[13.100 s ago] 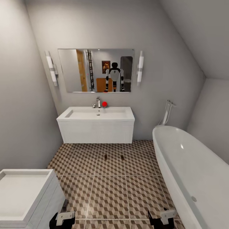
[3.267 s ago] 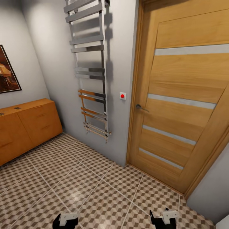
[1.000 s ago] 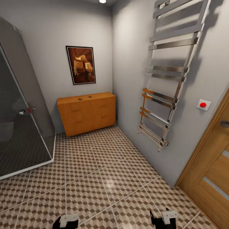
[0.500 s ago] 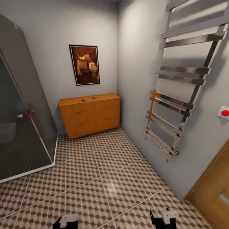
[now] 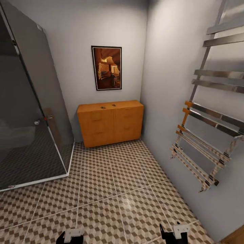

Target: Take the four mousetraps from the cabinet in the bathroom and place them on the bathroom floor. Make sure all four end up on the same floor surface, and ensure that at least two of them are either under or directly next to the same bathroom sink.

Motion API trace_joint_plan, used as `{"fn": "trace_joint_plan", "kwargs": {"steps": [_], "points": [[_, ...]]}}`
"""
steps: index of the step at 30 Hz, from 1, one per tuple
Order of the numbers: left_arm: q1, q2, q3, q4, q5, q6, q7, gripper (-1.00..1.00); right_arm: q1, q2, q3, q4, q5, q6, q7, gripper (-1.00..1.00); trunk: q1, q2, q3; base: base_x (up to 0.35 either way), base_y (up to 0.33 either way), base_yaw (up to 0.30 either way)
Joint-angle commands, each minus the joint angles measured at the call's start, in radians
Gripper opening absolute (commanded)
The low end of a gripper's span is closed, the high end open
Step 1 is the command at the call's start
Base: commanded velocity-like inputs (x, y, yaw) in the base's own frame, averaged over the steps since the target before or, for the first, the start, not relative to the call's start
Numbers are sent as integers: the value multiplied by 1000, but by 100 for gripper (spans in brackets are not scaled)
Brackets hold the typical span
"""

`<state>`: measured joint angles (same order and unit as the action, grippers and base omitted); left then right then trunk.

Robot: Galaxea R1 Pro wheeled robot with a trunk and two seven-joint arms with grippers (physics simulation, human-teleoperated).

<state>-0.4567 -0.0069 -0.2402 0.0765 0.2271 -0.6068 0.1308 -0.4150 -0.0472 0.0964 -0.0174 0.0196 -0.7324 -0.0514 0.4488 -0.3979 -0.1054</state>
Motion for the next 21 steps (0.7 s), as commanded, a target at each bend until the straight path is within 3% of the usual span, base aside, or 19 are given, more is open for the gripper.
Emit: {"fn": "trace_joint_plan", "kwargs": {"steps": [1,9,21], "points": [[-2,-1,-9,4,5,-5,3,100,-1,0,6,1,2,-2,-5,100,1,-2,-3,333,0,272],[-2,-4,-9,4,5,-5,3,100,-1,0,7,1,2,-2,-5,100,1,-2,-7,333,0,258],[-2,-4,-8,4,6,-2,3,100,-1,0,7,1,2,-2,-5,100,1,-2,-8,333,-24,36]]}}
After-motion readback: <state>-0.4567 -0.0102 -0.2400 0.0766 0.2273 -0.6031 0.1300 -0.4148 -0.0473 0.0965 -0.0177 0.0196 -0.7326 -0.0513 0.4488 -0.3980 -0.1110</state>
